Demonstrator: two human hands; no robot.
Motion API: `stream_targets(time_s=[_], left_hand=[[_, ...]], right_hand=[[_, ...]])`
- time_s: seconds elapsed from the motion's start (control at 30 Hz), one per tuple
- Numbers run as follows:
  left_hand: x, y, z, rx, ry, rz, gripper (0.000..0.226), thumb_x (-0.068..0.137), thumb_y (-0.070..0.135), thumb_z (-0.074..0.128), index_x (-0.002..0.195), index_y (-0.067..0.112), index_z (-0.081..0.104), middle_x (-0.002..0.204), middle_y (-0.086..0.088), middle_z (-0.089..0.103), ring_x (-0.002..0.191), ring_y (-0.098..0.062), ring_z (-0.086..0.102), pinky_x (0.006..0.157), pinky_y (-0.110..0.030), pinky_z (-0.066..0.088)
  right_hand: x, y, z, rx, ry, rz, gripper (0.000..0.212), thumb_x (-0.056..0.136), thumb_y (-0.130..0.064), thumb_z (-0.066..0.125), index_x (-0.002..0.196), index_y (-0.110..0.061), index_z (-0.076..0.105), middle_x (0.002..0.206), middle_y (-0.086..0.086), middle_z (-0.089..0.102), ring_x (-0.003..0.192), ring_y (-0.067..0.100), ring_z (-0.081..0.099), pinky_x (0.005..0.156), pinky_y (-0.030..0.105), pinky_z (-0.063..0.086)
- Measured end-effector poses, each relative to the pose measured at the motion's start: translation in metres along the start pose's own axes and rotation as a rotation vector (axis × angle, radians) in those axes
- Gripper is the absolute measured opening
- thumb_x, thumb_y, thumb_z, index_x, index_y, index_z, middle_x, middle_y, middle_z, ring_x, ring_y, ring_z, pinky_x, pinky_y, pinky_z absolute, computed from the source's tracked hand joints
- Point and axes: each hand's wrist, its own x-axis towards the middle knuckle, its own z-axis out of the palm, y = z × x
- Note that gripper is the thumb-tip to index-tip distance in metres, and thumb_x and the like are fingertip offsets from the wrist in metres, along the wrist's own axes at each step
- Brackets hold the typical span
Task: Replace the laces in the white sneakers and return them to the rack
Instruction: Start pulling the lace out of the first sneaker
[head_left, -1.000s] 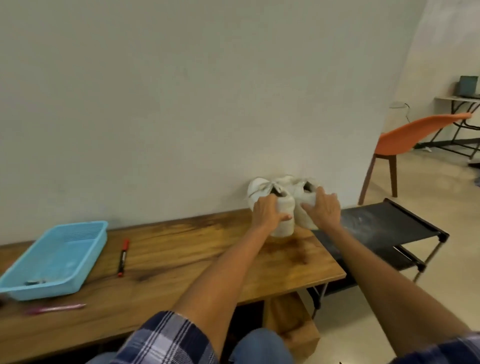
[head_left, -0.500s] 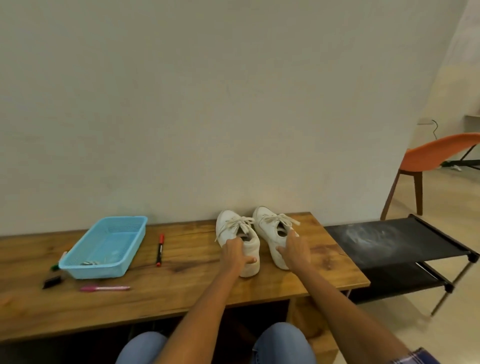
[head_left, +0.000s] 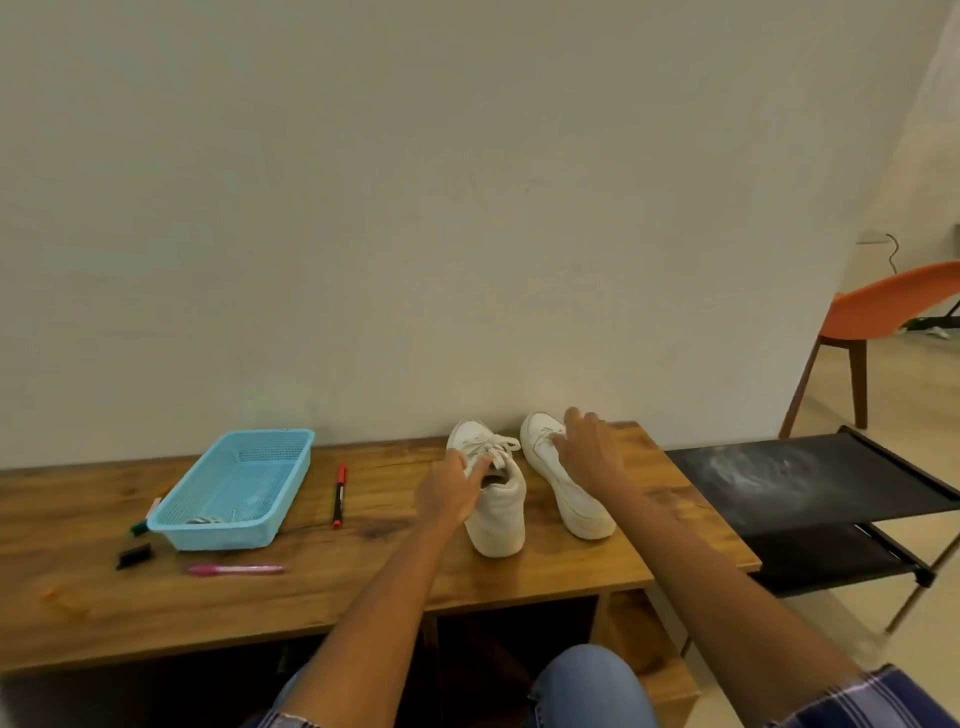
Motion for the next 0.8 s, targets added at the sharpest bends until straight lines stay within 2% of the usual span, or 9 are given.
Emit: stream_targets(time_s=[0.13,0.27,0.37,0.47,0.5,0.57,0.67,0.73,0.8], left_hand=[[0.03,-0.011,-0.001,0.07,0.011,0.005,0.024,0.098,0.023,0.044,0.101,0.007,0.061,0.103,-0.009,0.066,0.093,-0.024,0.061,0.072,-0.032,0.046],[0.061,-0.017,0.006,-0.066,-0.074,0.036,0.015,0.086,0.021,0.064,0.09,0.007,0.067,0.091,-0.005,0.068,0.085,-0.019,0.063,0.069,-0.029,0.048],[0.079,-0.015,0.005,-0.249,-0.18,0.023,0.028,0.069,0.027,0.083,0.078,0.012,0.061,0.074,0.003,0.061,0.066,-0.009,0.055,0.056,-0.018,0.041],[0.091,-0.009,0.001,-0.277,-0.324,-0.017,0.034,0.064,0.024,0.086,0.068,0.017,0.053,0.07,0.005,0.058,0.065,-0.007,0.055,0.058,-0.018,0.046],[0.093,-0.007,-0.001,-0.264,-0.377,-0.031,0.031,0.066,0.023,0.086,0.066,0.017,0.055,0.071,0.003,0.059,0.069,-0.01,0.057,0.065,-0.021,0.051],[0.096,-0.004,-0.004,-0.267,-0.439,-0.059,0.027,0.068,0.02,0.084,0.065,0.016,0.058,0.072,0.001,0.061,0.074,-0.014,0.061,0.08,-0.027,0.054],[0.097,-0.004,-0.003,-0.335,-0.476,-0.134,0.023,0.069,0.015,0.083,0.07,0.013,0.06,0.079,-0.002,0.062,0.076,-0.013,0.062,0.075,-0.022,0.055],[0.096,-0.003,-0.003,-0.371,-0.494,-0.174,0.023,0.07,0.014,0.083,0.081,0.009,0.063,0.09,-0.007,0.063,0.084,-0.017,0.063,0.072,-0.021,0.054],[0.095,0.0,-0.002,-0.356,-0.503,-0.154,0.031,0.071,0.015,0.082,0.096,0.009,0.064,0.098,-0.009,0.062,0.086,-0.019,0.061,0.073,-0.024,0.055]], right_hand=[[0.03,-0.014,0.008,0.169,-0.186,-0.117,0.025,0.095,-0.008,0.047,0.117,-0.006,0.058,0.114,0.012,0.063,0.101,0.026,0.06,0.08,0.026,0.045],[0.058,-0.028,0.039,0.024,-0.484,-0.145,0.028,0.094,-0.014,0.053,0.121,-0.01,0.058,0.12,0.01,0.061,0.109,0.025,0.058,0.094,0.031,0.045],[0.065,-0.033,0.055,0.066,-0.555,-0.226,0.02,0.091,-0.013,0.054,0.108,-0.003,0.061,0.108,0.014,0.065,0.099,0.029,0.061,0.085,0.031,0.047],[0.076,-0.022,0.048,0.454,-0.599,-0.142,0.017,0.092,-0.011,0.05,0.079,-0.009,0.06,0.072,0.008,0.064,0.066,0.023,0.062,0.062,0.029,0.051],[0.083,-0.016,0.04,0.595,-0.525,-0.099,0.022,0.092,-0.01,0.05,0.072,-0.01,0.058,0.064,0.004,0.062,0.058,0.019,0.059,0.058,0.027,0.05],[0.101,-0.008,0.02,0.858,-0.212,0.058,0.027,0.092,-0.005,0.047,0.067,-0.009,0.056,0.053,0.0,0.058,0.047,0.01,0.054,0.052,0.02,0.046],[0.126,-0.004,-0.015,1.493,0.266,0.464,0.025,0.09,0.001,0.042,0.068,-0.007,0.05,0.059,0.009,0.056,0.037,0.008,0.052,0.044,0.019,0.046],[0.13,-0.01,-0.026,1.638,0.362,0.513,0.02,0.09,0.003,0.042,0.074,-0.004,0.05,0.067,0.012,0.057,0.042,0.011,0.059,0.049,0.02,0.052],[0.125,-0.021,-0.024,1.437,0.236,0.339,0.01,0.092,0.002,0.045,0.09,-0.002,0.054,0.082,0.012,0.061,0.065,0.017,0.065,0.062,0.024,0.057]])
